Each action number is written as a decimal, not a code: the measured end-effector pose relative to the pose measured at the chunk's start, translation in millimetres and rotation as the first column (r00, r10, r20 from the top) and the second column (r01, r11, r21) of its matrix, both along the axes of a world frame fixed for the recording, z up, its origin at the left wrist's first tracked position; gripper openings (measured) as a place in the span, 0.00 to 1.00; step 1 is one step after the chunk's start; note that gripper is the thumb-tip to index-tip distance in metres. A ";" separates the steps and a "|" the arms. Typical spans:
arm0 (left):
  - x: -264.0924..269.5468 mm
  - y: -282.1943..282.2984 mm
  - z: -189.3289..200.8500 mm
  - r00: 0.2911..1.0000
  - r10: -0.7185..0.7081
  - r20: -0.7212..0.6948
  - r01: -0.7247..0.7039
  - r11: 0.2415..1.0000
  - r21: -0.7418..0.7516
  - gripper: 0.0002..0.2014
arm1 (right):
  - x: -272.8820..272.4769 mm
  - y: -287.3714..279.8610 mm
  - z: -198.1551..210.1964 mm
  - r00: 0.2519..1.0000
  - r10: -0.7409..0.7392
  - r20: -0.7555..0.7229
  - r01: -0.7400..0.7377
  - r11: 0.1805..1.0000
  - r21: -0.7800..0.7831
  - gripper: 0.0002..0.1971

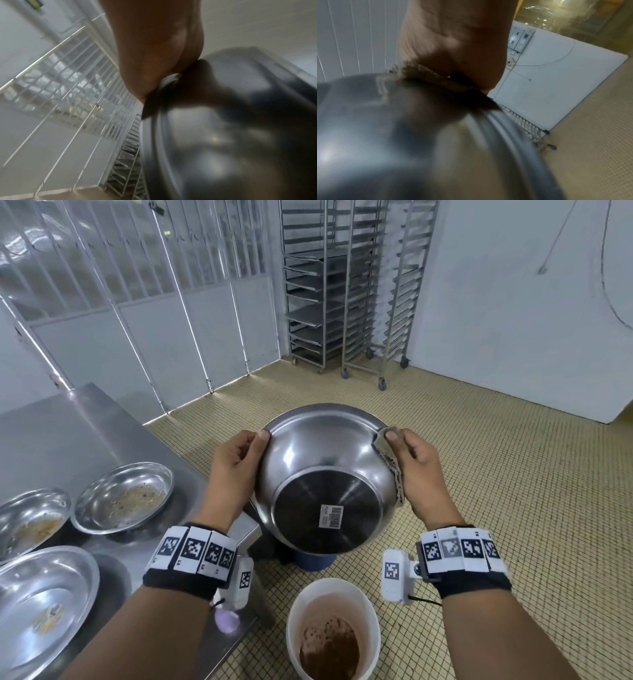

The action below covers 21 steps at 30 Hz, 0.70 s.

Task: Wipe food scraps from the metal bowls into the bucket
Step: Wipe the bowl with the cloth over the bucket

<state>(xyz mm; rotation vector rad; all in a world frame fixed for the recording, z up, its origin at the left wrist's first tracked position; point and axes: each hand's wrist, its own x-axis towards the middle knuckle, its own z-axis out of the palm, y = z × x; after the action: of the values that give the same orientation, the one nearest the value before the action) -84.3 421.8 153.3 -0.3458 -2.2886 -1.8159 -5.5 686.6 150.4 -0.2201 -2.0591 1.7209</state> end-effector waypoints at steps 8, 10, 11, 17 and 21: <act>3.3 18.1 23.6 0.974 -0.173 -0.149 0.112 0.930 -0.349 0.13 | -2.7 -19.1 11.2 0.996 0.085 -0.007 -0.071 0.879 0.471 0.10; -0.5 10.4 18.2 0.990 -0.095 -0.107 0.065 0.966 -0.252 0.14 | 0.0 -13.1 2.4 0.997 0.069 -0.023 -0.056 0.930 0.362 0.10; -1.2 5.6 15.1 0.996 -0.052 -0.067 0.041 0.987 -0.157 0.14 | 2.3 -9.5 -2.8 0.998 0.055 -0.030 -0.045 0.961 0.272 0.10; -3.0 2.7 -0.5 0.998 0.070 0.003 -0.068 0.978 -0.200 0.10 | 4.8 -13.5 -13.1 0.999 -0.011 -0.038 0.018 0.980 0.196 0.12; -2.6 13.8 -1.7 0.974 0.215 0.073 -0.185 0.937 -0.296 0.32 | 1.8 -25.1 -8.0 0.999 -0.006 -0.041 0.025 0.885 0.464 0.09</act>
<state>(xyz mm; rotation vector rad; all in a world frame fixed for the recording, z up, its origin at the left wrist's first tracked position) -86.9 435.6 151.6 -0.0548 -2.5585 -1.4376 -3.7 661.6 142.4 -0.0491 -2.3576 1.1577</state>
